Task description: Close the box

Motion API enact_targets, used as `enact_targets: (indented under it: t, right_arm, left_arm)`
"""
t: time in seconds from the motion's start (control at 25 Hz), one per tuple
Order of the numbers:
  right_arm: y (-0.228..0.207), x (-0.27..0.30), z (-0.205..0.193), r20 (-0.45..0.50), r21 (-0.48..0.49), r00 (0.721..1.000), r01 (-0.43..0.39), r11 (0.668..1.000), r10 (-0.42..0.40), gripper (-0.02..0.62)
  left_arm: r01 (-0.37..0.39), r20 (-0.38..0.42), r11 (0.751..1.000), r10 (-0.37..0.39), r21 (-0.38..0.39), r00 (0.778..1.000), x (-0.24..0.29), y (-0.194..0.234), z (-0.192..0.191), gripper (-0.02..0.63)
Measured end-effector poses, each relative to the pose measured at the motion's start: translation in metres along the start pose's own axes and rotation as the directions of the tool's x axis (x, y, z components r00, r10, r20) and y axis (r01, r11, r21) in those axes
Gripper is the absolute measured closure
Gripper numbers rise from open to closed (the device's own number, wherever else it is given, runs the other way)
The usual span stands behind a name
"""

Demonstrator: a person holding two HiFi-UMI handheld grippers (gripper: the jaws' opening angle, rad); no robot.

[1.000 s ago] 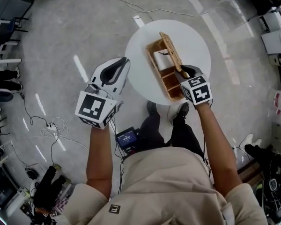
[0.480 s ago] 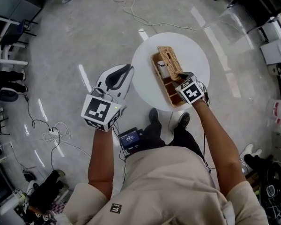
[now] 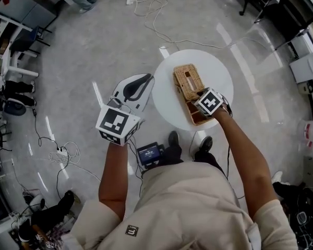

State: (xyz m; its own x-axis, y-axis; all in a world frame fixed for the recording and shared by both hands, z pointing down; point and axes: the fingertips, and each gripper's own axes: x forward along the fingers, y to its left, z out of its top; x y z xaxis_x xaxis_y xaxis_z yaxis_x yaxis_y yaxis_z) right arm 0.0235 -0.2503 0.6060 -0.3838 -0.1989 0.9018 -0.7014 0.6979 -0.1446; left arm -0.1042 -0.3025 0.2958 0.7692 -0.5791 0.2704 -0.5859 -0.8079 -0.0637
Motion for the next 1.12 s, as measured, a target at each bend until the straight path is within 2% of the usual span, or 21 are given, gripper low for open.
enact_targets:
  t: [0.16,0.32,0.52,0.64,0.76,1.0,1.12]
  right_arm:
    - [0.005,-0.025,0.016,0.035,-0.004,0.999,-0.015,1.000,0.015,0.436]
    - [0.009,-0.075,0.051,0.146,-0.005,0.989,-0.009,1.000,0.010,0.451]
    - [0.017,-0.153,0.100,0.350,-0.019,0.936,0.037,0.999,-0.028,0.506]
    - [0.024,-0.212,0.124,0.479,-0.011,0.875,0.086,0.996,-0.070,0.558]
    - [0.031,-0.271,0.141,0.592,0.011,0.796,0.146,0.989,-0.125,0.600]
    - [0.053,-0.374,0.156,0.750,0.061,0.629,0.241,0.969,-0.204,0.601]
    - [0.066,-0.412,0.154,0.795,0.079,0.561,0.279,0.957,-0.230,0.601]
  left_arm:
    - [0.001,0.020,1.000,-0.002,0.025,1.000,-0.005,-0.004,0.020,0.583]
    - [0.000,0.057,0.998,-0.003,0.055,0.998,-0.014,-0.011,0.049,0.583]
    - [0.004,0.103,0.996,-0.013,0.084,0.995,-0.025,-0.024,0.086,0.583]
    - [0.006,0.121,0.995,-0.018,0.096,0.992,-0.031,-0.032,0.104,0.583]
    - [0.016,0.143,0.995,-0.030,0.102,0.989,-0.036,-0.041,0.119,0.583]
    - [0.041,0.178,0.992,-0.063,0.121,0.982,-0.045,-0.059,0.139,0.584]
    - [0.058,0.176,0.990,-0.080,0.129,0.981,-0.053,-0.070,0.143,0.583]
